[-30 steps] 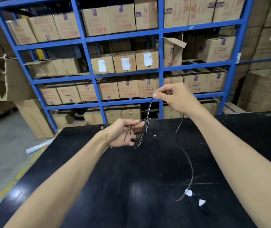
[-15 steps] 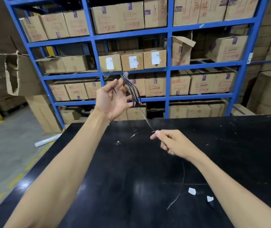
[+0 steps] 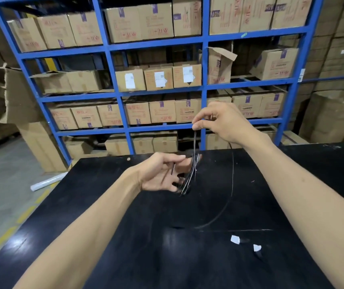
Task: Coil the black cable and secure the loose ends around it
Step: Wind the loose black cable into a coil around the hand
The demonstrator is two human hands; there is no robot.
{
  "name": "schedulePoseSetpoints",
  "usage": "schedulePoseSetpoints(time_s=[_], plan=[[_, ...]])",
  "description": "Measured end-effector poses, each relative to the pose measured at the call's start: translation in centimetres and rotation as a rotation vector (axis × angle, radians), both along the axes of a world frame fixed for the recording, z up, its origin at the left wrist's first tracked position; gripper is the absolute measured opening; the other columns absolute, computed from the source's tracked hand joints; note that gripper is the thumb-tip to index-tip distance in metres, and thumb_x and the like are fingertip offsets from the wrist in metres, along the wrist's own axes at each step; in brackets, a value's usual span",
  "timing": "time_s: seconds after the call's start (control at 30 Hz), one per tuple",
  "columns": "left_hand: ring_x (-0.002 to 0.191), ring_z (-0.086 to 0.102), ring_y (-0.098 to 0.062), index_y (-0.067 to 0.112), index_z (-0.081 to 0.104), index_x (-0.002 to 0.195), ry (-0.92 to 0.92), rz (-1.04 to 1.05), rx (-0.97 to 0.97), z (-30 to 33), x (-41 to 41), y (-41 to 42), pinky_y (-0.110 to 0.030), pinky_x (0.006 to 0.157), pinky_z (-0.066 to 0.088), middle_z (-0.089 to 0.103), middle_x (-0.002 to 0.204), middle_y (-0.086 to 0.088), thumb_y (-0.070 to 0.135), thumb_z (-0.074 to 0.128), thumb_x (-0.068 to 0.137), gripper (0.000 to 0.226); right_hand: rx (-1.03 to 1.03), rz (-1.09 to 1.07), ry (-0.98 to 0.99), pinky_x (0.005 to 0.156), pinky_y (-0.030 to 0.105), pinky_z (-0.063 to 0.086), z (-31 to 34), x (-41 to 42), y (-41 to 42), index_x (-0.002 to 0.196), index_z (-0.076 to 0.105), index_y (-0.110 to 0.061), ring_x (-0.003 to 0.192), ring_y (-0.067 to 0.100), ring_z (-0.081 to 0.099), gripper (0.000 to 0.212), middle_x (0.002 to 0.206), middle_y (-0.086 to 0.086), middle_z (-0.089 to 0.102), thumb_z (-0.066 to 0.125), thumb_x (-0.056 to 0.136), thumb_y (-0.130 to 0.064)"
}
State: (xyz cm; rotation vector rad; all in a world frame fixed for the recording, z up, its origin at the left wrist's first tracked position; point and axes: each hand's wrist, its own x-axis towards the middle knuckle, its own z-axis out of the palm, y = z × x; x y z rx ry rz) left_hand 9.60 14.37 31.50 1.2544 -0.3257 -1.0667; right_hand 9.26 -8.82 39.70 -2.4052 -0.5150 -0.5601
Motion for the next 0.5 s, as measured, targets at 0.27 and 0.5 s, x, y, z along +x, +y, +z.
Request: schedulePoseSetpoints(time_s=[0.27, 0.5], plan=[[0.144, 0.026, -0.052, 0.024, 0.037, 0.154, -0.086, 0.055, -0.518, 4.1, -0.7, 1.0, -0.072, 0.114, 0.016, 0.032, 0.162, -0.007, 0.037, 0.032, 0.102, 0.054, 0.277, 0.130, 0.351, 0.048, 0.027, 0.037, -8.0, 0.6, 1.2, 0.101, 0.078, -0.039, 0.046, 0.005, 0.042, 0.015, 0.063, -0.009, 0.064, 0.065, 0.098, -0.032], [0.130, 0.047, -0.037, 0.019, 0.068, 0.117, -0.199, 0.517, -0.559, 5.3, 3.8, 4.1, -0.060, 0.112, 0.027, 0.053, 0.123, -0.007, 0.034, 0.039, 0.100, 0.036, 0.194, 0.186, 0.479, 0.050, 0.018, 0.039, -9.0, -3.0, 2.8, 0.111, 0.076, -0.031, 0.046, 0.000, 0.047, 0.019, 0.068, -0.003, 0.064, 0.067, 0.097, -0.038]])
